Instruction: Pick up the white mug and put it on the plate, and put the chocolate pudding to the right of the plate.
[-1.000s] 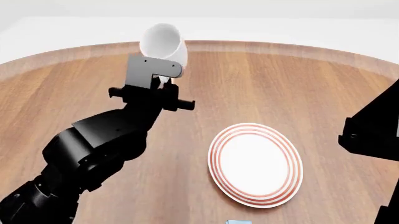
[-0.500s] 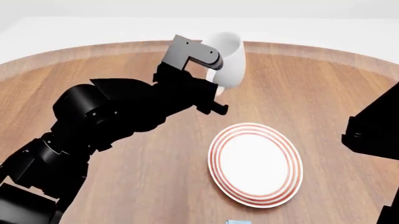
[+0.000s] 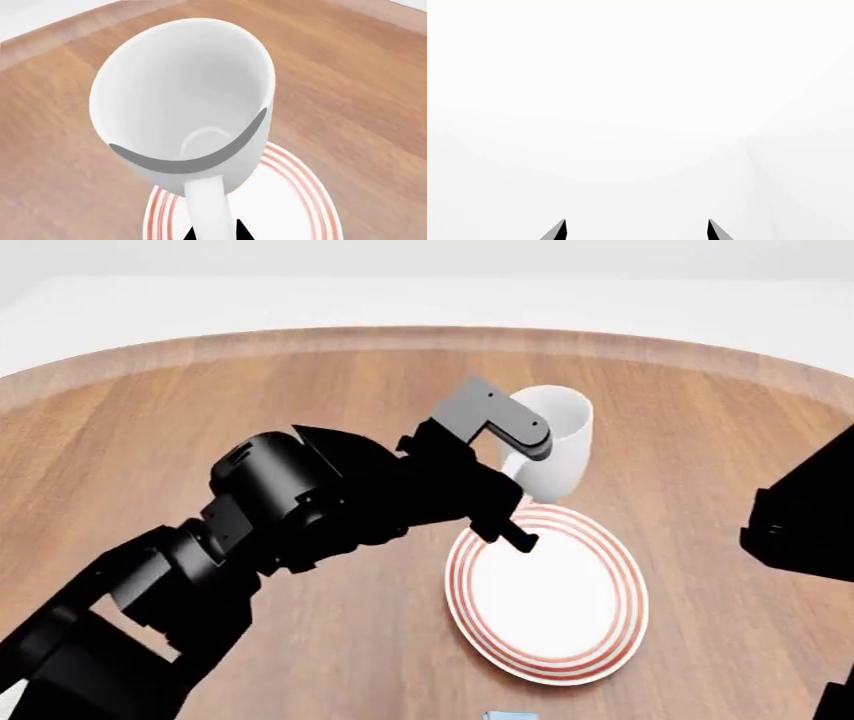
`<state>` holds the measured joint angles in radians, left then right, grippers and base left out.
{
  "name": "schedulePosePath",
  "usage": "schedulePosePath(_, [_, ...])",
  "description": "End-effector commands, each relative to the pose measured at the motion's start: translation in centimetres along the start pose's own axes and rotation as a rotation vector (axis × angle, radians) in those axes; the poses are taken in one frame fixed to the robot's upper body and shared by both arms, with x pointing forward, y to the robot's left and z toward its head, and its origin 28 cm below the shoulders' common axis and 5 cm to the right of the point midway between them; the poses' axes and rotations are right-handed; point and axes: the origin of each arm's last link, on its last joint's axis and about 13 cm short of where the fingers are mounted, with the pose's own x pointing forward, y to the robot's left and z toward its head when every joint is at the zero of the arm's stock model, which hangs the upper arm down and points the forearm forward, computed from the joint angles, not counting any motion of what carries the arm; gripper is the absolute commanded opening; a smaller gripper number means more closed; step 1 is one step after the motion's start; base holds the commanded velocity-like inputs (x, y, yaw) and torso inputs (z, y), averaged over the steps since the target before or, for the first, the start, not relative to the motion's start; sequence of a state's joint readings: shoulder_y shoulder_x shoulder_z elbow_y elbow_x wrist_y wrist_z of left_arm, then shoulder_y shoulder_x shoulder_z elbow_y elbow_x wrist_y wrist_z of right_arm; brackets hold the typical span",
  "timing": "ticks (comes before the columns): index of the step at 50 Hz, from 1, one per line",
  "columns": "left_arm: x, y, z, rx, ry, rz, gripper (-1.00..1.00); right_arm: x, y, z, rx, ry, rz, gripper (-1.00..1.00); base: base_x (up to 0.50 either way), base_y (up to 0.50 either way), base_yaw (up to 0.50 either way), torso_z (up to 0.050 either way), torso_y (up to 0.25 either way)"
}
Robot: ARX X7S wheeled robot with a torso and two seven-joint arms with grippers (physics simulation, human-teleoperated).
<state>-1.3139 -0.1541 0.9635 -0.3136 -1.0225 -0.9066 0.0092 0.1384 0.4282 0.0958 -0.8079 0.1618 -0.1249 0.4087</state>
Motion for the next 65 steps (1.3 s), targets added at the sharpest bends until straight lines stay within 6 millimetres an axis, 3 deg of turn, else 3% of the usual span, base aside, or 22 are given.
schedulePosePath(1, [1.9,-1.1,0.3,0.06,0.008,-0.08,-1.0,0.2,-0.3,0.2,-0.021,-0.017,-0.007,1.0,0.0,0.0,0.0,0.0,0.0])
schedulePosePath(10, [2.7,-1.5,0.6,0.017,0.034,-0.115,-1.0,0.2,-0.3,0.2,-0.021,-0.019,-0.011,1.0,0.0,0.0,0.0,0.0,0.0])
schedulePosePath(31, [4.5,-0.7,-1.4,0.054,0.146,-0.145,-1.0,0.2,-0.5,0.2,-0.016,-0.015,-0.02,1.0,0.0,0.0,0.0,0.0,0.001])
schedulePosePath(65, [4.9,0.1,-2.5,0.048,0.182,-0.146,-1.0,-0.1,-0.5,-0.1,-0.009,-0.002,-0.018,1.0,0.0,0.0,0.0,0.0,0.0])
